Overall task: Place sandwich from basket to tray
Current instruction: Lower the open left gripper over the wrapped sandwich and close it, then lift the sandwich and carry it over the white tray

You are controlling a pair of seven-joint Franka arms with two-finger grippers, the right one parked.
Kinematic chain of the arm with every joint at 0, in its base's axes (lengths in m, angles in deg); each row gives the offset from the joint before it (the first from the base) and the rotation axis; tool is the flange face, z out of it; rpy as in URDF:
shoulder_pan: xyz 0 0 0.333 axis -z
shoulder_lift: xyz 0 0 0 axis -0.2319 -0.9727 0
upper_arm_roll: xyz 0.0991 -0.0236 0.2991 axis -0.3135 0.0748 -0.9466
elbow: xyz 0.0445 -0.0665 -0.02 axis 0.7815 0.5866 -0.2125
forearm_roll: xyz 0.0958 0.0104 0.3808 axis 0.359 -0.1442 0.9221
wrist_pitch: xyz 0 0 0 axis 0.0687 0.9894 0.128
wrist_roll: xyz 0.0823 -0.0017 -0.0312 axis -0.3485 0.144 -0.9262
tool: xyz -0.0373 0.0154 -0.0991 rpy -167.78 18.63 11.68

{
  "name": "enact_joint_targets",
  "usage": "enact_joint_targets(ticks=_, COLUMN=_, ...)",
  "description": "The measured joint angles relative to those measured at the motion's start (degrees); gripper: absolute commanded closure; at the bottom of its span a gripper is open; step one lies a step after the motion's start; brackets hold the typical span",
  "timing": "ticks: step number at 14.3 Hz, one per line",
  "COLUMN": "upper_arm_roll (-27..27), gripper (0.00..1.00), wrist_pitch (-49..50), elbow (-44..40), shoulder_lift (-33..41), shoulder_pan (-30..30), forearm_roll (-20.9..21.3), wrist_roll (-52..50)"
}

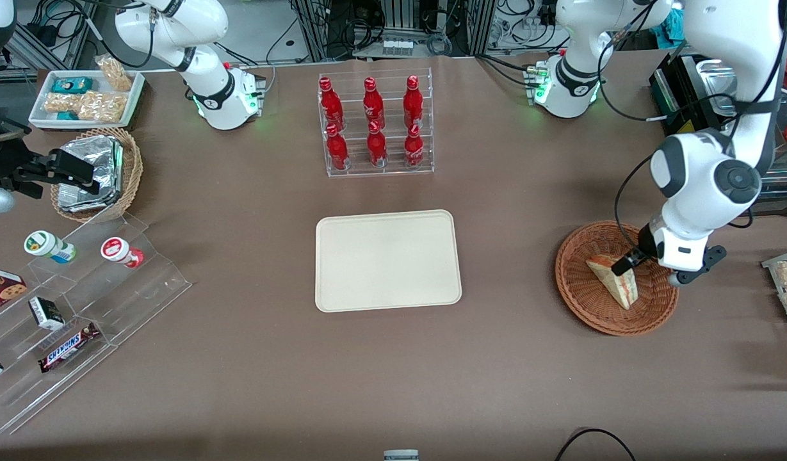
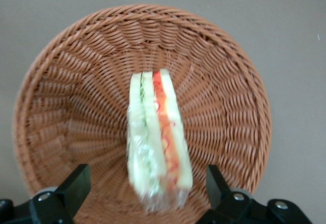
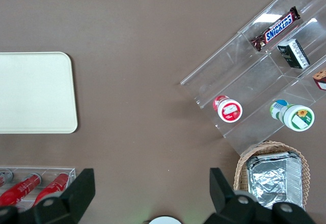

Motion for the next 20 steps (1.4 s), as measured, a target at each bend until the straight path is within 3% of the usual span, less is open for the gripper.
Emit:
enact_joint_targets(ticks=3, upper_arm_roll=0.2, gripper=0.83, wrist_pitch=-3.2, elbow=-0.1, shoulder_lift=-3.8, shoulder_pan=0.0, forearm_roll=0.0, wrist_roll=-4.3)
enact_joint_targets(ticks=4, upper_arm_roll=0.2, gripper=0.88, wrist_pitch=-3.1, elbow=-0.1, shoulder_lift=-4.2, shoulder_pan=0.1, forearm_roll=0.0, wrist_roll=-4.7)
enact_joint_targets(ticks=8, upper_arm_roll=0.4, gripper=0.99, wrist_pitch=3.5, elbow=-1.1, shoulder_lift=-2.6, shoulder_pan=1.5, forearm_roll=0.1, wrist_roll=-2.5)
enact_joint_targets(ticks=12, upper_arm_roll=1.0, gripper=0.97, wrist_pitch=16.1, elbow=-6.4, shoulder_lift=1.1, shoulder_pan=4.2, forearm_roll=0.1, wrist_roll=5.7)
enact_joint_targets(ticks=16, upper_arm_roll=1.7, gripper=0.97, wrist_pitch=23.6, elbow=-14.8, shoulder_lift=-1.1, shoulder_pan=13.0, forearm_roll=0.0, wrist_roll=11.6)
enact_joint_targets(ticks=20, upper_arm_roll=1.9, gripper=0.99, wrist_pitch=23.7, elbow=-22.6, shoulder_lift=-9.2, shoulder_pan=24.3, forearm_roll=-0.9, wrist_roll=4.3)
